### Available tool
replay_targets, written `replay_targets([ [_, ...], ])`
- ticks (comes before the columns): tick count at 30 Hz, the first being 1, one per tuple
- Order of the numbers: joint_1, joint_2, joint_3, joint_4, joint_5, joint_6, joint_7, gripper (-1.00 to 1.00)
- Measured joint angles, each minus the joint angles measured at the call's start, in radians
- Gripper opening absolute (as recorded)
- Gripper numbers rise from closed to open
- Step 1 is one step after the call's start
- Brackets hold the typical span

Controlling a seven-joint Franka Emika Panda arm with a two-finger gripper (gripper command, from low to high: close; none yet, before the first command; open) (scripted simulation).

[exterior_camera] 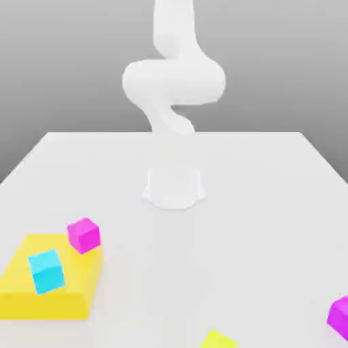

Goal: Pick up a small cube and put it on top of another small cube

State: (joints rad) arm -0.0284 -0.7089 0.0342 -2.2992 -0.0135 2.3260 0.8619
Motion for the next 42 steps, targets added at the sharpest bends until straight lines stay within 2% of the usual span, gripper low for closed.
replay_targets([
  [15, -0.114, 0.55, 0.166, 0.005, -0.133, 0.156, 0.411, 0.0],
  [22, -0.095, 0.802, 0.171, 0.007, -0.182, 0.229, 0.591, 0.0],
  [29, -0.064, 1.042, 0.17, 0.006, -0.151, 0.31, 0.715, 0.0],
  [33, -0.029, 1.186, 0.131, 0.031, -0.178, 0.409, 0.755, 0.0],
  [34, -0.022, 1.22, 0.122, 0.039, -0.19, 0.434, 0.764, -1.0],
  [42, -0.025, 1.202, 0.126, 0.035, -0.182, 0.422, 0.76, -1.0],
])
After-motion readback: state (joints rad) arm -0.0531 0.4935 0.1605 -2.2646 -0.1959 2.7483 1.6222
